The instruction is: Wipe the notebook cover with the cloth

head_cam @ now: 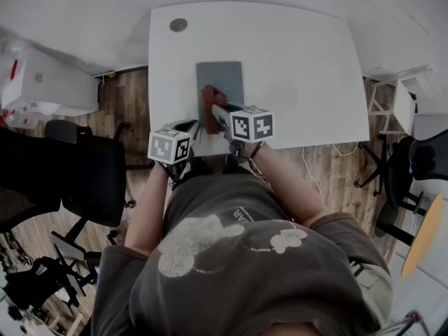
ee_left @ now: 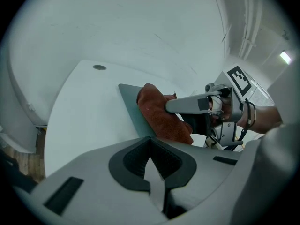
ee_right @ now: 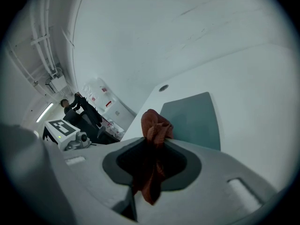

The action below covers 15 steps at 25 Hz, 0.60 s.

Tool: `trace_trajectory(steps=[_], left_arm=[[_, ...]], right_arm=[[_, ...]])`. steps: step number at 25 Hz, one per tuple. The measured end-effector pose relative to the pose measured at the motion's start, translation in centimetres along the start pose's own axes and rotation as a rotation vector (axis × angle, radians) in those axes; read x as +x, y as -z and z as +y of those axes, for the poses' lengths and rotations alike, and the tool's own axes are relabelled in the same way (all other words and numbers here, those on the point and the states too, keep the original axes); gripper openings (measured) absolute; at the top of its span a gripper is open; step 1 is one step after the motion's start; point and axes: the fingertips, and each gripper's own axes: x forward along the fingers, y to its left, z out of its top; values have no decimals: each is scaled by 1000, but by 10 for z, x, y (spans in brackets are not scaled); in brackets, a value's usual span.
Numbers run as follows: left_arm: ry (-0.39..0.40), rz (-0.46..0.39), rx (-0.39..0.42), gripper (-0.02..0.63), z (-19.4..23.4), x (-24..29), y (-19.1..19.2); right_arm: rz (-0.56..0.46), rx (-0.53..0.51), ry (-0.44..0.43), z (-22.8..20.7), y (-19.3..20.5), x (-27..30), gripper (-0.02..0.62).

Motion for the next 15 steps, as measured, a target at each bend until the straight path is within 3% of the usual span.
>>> trace_trajectory(steps=[7,15], left_arm=[[24,48,36,-4,-16,19,-1],[-19,66,49,-5,-15,19,-7]], right_arm=[[-28,35,40,-23,-2,-22,91],[-43,62,58,-40,-2,-34,91]])
